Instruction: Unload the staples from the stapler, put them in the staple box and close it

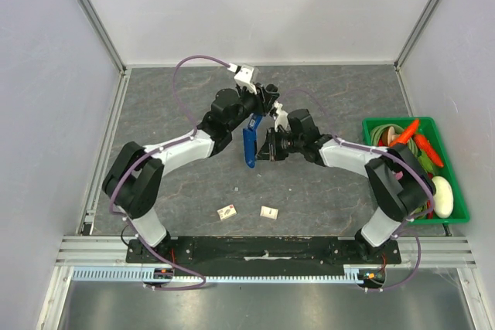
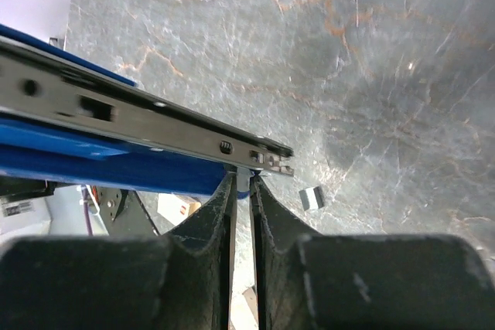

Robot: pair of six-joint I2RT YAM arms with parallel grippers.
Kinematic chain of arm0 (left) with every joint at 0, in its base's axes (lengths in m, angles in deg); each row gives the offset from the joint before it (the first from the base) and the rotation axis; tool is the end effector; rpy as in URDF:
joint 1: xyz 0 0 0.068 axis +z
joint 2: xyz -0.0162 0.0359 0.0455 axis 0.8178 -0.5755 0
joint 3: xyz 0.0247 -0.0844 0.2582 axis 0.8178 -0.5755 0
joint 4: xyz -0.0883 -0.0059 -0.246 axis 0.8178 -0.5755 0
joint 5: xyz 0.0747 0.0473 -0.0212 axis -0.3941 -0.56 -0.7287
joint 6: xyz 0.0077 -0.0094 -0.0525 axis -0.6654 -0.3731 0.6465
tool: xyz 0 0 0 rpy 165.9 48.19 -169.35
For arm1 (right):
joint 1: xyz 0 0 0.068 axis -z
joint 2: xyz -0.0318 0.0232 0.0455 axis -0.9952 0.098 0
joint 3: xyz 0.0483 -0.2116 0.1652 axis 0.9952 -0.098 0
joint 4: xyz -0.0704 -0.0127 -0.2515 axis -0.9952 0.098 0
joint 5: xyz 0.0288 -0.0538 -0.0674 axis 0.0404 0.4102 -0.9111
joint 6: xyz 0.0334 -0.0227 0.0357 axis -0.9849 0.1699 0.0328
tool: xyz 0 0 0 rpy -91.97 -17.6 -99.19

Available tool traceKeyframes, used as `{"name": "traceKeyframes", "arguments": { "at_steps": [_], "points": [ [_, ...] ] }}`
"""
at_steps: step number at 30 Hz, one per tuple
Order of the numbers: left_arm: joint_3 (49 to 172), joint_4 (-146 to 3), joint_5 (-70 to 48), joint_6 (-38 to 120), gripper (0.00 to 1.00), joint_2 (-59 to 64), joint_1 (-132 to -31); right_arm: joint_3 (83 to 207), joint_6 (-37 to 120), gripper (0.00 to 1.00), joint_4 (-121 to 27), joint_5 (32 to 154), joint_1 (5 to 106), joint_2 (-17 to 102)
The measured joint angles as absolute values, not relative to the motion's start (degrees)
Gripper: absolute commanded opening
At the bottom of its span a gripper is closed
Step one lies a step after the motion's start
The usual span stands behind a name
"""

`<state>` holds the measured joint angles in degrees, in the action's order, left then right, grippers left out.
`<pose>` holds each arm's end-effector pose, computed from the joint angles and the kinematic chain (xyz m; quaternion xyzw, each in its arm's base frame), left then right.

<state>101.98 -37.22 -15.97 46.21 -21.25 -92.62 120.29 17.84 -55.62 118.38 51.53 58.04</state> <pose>0.3197 -0.2501 0.2800 0.1486 0.6895 -0.3422 0.6209 0.2808 0.2043 0.1776 -0.1441 0.8581 0.4378 0.2263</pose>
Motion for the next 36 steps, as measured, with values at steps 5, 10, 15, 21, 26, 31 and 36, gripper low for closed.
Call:
{"name": "traceKeyframes", "arguments": {
  "at_steps": [5, 10, 15, 21, 26, 31, 36],
  "points": [
    [100.7, -40.2, -15.9, 46.2, 0.02, -15.6, -92.7, 121.9, 20.9, 0.18, -52.9, 116.1, 51.6, 52.4],
    [100.1, -43.9, -15.6, 46.2, 0.02, -10.0, -92.8, 124.0, 23.7, 0.18, -49.3, 113.2, 51.6, 47.1],
    [99.9, -46.8, -15.4, 46.2, 0.02, -5.6, -93.2, 125.9, 26.8, 0.19, -42.5, 108.2, 51.6, 40.3],
    [99.1, -48.6, -17.0, 45.7, 0.02, -0.9, -93.5, 126.1, 29.7, 0.20, -35.2, 104.7, 51.6, 30.2],
    [98.3, -49.8, -19.8, 45.5, 0.02, 1.3, -93.5, 123.7, 29.5, 0.21, -33.2, 105.2, 51.5, 24.3],
    [98.1, -50.9, -21.8, 45.5, 0.02, 2.0, -93.6, 118.0, 25.7, 0.21, -34.9, 106.3, 48.6, 22.9],
    [98.1, -50.9, -22.7, 45.9, 0.02, 2.1, -93.7, 115.7, 20.7, 0.20, -40.2, 105.4, 42.6, 27.0]
  ]
}}
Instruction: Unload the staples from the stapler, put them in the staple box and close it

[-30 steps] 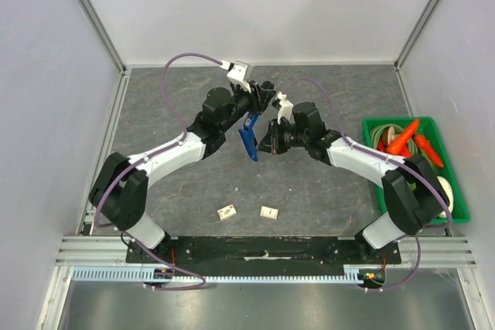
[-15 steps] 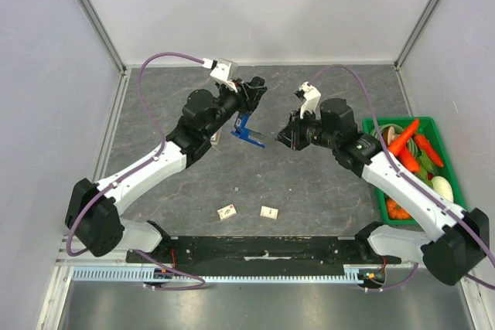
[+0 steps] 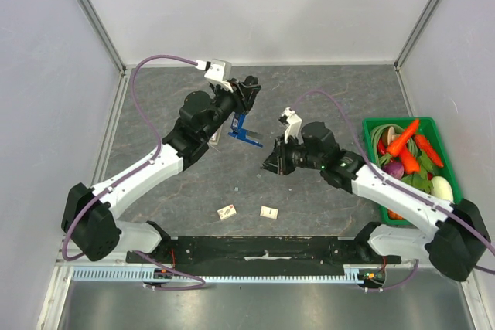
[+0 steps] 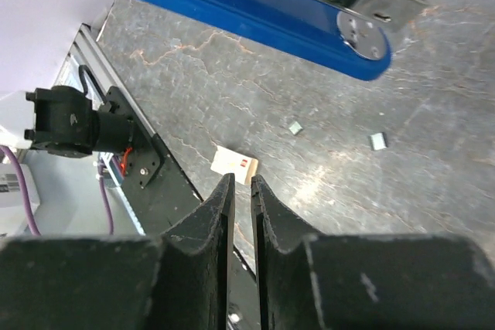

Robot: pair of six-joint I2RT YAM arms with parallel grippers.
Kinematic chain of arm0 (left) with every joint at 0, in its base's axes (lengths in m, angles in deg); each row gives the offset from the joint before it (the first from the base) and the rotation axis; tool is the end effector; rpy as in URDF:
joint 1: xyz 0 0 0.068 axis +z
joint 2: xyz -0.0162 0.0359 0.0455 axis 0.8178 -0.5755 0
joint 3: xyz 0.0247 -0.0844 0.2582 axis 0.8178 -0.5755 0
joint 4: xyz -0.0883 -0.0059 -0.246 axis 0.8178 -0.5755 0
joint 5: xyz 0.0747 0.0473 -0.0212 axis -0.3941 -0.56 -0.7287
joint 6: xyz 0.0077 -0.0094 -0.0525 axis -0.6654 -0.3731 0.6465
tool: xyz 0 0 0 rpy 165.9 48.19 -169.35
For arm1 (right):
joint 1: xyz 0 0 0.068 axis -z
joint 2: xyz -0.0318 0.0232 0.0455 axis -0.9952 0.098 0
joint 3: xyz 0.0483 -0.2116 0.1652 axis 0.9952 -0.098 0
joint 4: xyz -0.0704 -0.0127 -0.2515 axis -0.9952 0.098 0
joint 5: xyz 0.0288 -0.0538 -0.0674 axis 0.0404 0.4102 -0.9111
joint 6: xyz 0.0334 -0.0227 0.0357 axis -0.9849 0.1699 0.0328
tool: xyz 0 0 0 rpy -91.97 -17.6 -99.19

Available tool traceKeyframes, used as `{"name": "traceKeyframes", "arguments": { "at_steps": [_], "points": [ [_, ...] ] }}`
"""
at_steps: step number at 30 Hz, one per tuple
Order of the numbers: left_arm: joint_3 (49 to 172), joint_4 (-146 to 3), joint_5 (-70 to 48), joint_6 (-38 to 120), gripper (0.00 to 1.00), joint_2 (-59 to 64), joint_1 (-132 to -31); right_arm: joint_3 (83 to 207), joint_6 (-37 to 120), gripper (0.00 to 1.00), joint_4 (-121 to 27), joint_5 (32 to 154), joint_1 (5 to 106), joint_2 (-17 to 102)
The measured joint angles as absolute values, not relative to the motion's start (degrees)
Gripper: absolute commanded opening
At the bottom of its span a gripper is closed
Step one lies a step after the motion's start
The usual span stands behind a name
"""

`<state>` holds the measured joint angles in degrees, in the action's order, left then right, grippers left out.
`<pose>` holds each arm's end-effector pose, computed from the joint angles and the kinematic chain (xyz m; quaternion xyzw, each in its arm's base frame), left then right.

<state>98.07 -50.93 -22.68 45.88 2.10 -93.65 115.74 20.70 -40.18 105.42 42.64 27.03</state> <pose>0.2483 -0.1966 0.3697 0.1080 0.6603 -0.3262 0.6678 0.1848 0.1813 0.2806 -0.1948 0.8208 0.4146 0.3412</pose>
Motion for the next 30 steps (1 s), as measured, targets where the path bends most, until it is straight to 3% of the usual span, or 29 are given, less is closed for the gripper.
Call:
{"name": "traceKeyframes", "arguments": {
  "at_steps": [11, 30],
  "points": [
    [96.2, -51.1, -24.6, 49.2, 0.02, 5.0, -94.6, 114.6, 12.6, 0.18, -51.5, 95.9, 40.7, 36.3],
    [93.9, -60.1, -17.9, 50.7, 0.02, 10.2, -94.8, 125.1, 19.9, 0.19, -46.8, 87.7, 42.1, 38.9]
  ]
}}
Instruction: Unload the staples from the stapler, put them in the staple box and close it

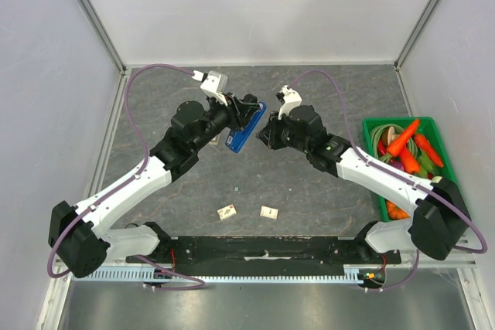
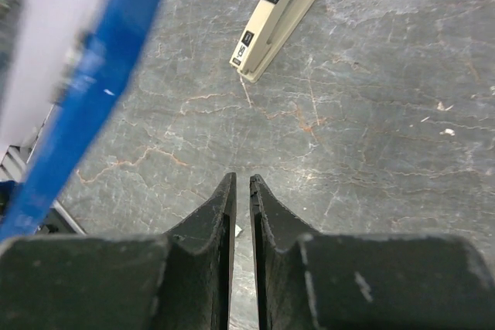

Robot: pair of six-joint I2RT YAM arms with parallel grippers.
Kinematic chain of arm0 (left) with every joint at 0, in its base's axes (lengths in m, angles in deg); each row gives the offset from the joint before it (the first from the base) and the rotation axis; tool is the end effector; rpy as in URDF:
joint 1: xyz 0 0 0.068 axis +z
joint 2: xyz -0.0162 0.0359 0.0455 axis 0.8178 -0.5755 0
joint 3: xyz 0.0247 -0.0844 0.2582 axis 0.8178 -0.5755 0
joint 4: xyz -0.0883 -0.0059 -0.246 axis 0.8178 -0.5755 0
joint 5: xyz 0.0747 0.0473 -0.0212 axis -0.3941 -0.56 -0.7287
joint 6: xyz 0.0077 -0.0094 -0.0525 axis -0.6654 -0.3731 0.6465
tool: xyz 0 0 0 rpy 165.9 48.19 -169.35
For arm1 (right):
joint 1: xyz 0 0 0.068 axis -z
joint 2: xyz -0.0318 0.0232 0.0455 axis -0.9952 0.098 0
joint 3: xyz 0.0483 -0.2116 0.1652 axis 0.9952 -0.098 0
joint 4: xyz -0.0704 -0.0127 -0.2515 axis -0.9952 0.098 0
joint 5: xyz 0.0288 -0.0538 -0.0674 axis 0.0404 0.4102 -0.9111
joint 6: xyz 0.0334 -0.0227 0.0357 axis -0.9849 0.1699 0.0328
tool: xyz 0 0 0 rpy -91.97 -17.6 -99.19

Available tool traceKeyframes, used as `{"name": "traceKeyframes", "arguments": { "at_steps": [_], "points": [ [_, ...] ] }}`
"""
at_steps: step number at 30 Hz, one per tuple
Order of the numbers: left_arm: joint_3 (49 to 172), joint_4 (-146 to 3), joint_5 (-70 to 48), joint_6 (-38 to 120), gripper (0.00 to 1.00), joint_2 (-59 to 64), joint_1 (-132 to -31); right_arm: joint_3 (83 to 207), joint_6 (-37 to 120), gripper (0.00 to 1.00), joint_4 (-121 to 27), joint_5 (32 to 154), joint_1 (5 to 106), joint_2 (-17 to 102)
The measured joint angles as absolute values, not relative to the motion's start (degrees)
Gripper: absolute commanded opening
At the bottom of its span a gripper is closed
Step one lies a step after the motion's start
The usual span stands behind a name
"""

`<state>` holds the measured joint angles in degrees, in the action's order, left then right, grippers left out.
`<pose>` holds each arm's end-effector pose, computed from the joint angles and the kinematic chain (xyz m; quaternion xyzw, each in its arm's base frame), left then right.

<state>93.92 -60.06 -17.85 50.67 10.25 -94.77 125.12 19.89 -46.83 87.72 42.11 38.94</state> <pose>0.2157 -0.1814 0.3658 0.1227 0.6908 -0.3694 0.6094 0.2317 0.2126 0.2930 -0.1127 0.8244 0.3335 0.4432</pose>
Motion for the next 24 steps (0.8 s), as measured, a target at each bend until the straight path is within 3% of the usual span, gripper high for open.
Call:
{"name": "traceKeyframes", "arguments": {
  "at_steps": [16, 24],
  "points": [
    [91.5, -62.6, -13.2, 51.7, 0.02, 9.6, -94.5, 128.5, 24.0, 0.22, -42.9, 84.3, 42.7, 36.6],
    [93.4, -62.7, -17.9, 51.6, 0.02, 1.1, -94.5, 128.3, 25.6, 0.25, -40.3, 82.1, 42.8, 34.7]
  ]
}}
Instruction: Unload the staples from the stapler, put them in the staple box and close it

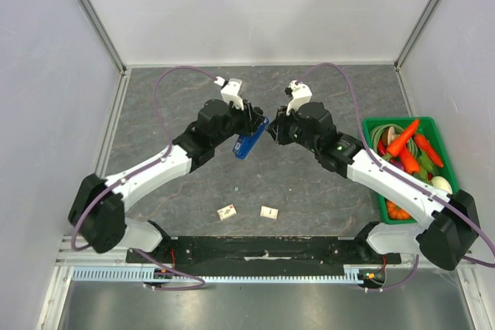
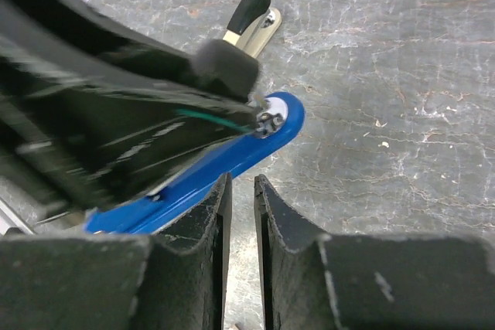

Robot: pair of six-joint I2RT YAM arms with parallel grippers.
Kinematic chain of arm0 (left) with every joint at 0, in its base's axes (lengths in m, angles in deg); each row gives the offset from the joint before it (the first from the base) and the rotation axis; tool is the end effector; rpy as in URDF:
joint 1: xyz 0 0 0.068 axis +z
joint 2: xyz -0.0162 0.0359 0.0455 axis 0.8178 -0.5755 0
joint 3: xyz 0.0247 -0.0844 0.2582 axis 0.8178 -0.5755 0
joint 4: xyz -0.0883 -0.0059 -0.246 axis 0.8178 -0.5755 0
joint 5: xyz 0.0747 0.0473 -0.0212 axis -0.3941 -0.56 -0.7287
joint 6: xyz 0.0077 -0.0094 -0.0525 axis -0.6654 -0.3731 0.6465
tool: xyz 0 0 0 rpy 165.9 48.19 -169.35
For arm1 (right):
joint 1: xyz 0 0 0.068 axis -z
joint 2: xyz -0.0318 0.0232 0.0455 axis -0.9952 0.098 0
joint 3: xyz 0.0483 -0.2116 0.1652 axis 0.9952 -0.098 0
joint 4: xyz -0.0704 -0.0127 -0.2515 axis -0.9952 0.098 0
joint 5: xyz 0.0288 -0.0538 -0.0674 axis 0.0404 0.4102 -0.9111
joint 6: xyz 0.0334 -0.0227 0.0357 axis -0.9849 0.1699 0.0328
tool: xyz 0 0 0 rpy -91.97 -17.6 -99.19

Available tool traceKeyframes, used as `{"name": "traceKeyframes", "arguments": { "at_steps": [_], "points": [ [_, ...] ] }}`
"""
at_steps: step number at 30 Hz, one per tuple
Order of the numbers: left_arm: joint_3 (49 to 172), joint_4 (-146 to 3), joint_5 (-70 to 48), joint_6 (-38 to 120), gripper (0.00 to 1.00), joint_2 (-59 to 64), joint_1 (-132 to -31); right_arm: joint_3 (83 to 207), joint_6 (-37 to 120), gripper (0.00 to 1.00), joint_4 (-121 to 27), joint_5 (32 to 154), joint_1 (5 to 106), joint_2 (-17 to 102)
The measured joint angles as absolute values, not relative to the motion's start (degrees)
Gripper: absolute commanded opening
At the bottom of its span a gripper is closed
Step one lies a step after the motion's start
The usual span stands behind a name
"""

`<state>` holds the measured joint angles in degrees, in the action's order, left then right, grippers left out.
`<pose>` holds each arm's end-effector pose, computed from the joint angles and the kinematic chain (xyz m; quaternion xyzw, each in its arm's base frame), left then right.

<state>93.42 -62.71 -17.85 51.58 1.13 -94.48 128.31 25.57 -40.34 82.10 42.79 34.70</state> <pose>0.2439 -0.2029 0.3130 0.1255 0.7634 -0.3329 0.5390 0.2248 0.1968 0.3223 -0.1207 0.8186 0.2775 0.4882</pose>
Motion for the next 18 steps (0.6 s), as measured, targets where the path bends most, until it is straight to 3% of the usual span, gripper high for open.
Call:
{"name": "traceKeyframes", "arguments": {
  "at_steps": [12, 18],
  "points": [
    [99.9, -65.7, -32.5, 49.2, 0.02, -18.4, -93.6, 121.5, 25.4, 0.26, -40.2, 79.7, 42.9, 28.2],
    [104.0, -65.8, -34.2, 49.0, 0.02, -25.7, -90.2, 117.6, 24.8, 0.27, -40.0, 81.6, 42.9, 27.1]
  ]
}}
